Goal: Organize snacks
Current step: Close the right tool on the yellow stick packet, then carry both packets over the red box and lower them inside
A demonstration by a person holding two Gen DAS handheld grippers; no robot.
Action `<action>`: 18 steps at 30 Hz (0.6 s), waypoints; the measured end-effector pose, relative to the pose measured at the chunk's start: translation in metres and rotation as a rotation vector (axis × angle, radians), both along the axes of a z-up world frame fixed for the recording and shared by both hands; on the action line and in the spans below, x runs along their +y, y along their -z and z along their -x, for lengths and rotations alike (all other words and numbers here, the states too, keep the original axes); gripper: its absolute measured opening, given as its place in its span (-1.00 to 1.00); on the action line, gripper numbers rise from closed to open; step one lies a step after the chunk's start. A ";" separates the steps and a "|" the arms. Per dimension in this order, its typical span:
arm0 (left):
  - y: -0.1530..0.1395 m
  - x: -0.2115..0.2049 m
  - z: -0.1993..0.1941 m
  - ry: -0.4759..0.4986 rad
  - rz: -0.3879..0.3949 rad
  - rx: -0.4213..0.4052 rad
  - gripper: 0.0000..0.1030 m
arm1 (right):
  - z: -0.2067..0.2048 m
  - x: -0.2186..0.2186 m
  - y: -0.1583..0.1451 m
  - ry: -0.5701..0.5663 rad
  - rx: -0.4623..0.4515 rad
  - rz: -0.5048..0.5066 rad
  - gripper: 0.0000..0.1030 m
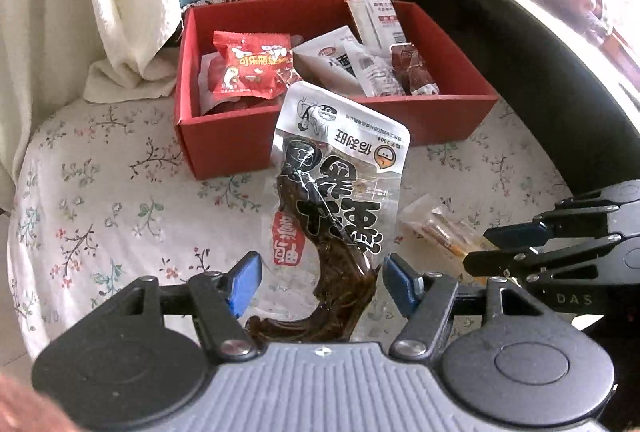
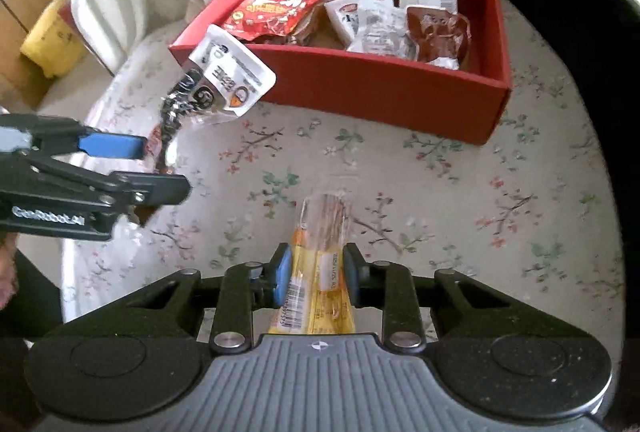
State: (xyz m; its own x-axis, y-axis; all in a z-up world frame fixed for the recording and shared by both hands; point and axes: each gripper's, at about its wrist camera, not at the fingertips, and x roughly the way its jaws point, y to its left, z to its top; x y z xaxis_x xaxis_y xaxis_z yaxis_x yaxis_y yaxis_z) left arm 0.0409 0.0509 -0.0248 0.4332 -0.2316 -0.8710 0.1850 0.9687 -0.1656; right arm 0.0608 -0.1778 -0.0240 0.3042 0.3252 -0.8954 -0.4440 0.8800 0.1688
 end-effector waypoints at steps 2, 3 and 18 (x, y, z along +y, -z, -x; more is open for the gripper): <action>0.001 0.002 0.000 -0.001 0.004 0.003 0.15 | 0.003 -0.001 0.000 0.005 0.018 -0.017 -0.34; 0.001 0.003 -0.001 -0.006 0.008 0.006 0.15 | 0.002 0.003 0.005 0.007 0.013 -0.012 -0.34; -0.026 0.007 -0.019 -0.063 0.056 -0.103 0.15 | -0.036 -0.014 -0.053 0.123 -0.184 -0.194 -0.34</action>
State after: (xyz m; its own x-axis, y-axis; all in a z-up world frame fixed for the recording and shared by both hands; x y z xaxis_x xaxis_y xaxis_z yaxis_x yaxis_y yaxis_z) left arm 0.0594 0.0583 0.0016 0.5351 -0.2477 -0.8076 0.1427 0.9688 -0.2025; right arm 0.0964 -0.1920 0.0290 0.5031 0.4358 -0.7463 -0.3748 0.8881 0.2660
